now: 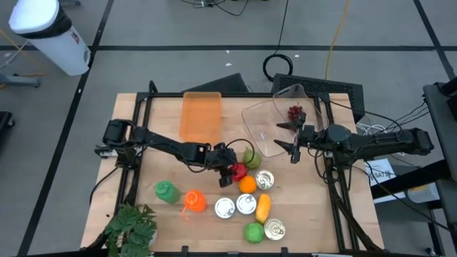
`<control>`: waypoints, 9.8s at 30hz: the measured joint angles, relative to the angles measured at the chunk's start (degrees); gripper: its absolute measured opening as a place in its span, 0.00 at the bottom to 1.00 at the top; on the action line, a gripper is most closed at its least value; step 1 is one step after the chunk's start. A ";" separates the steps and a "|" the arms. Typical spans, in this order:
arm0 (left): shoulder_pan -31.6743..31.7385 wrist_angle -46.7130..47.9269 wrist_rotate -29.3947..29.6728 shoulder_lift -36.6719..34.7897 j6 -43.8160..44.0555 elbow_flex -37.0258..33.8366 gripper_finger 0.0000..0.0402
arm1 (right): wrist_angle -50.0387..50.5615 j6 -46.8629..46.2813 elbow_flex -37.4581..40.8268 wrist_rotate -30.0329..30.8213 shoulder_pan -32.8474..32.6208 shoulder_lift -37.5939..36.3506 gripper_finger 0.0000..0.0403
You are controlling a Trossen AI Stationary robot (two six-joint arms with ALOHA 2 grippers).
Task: Pick & Place Food Item
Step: Put the red bell pepper into the right transparent bin, then put the green pear into the right transparent bin
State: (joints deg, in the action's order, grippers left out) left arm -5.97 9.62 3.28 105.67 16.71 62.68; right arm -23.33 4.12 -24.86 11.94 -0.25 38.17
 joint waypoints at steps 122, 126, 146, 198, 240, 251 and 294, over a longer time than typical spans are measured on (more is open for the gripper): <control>1.70 -2.77 7.02 -24.61 -34.47 -0.05 0.01 | -16.63 1.11 -15.65 -6.24 0.17 44.19 0.94; 1.70 0.47 7.05 -24.59 -31.90 -0.05 0.02 | -16.08 -0.51 -15.69 -6.27 -0.22 44.27 0.93; 2.95 5.43 16.29 -24.55 -18.97 -0.05 0.51 | 36.10 5.96 -43.00 -6.19 6.83 57.33 0.92; 2.84 10.26 14.81 -24.55 -17.99 -0.05 0.68 | 53.13 9.66 -53.65 -9.11 10.76 50.70 0.75; 2.86 10.29 14.64 -24.55 -16.34 -0.05 0.67 | 11.84 -2.24 -8.92 1.90 41.97 27.55 0.94; 3.06 1.03 2.36 -15.25 -18.34 -0.44 0.67 | 2.73 2.36 -8.95 -5.94 25.34 17.67 0.94; 6.71 -4.77 1.74 -12.78 -19.58 -0.40 0.67 | 51.44 -1.33 -40.92 1.33 -6.27 54.10 0.94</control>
State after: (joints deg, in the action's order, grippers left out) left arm 0.73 4.85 5.02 92.88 -2.87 62.28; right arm 28.11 2.79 -65.79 13.27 -6.52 92.27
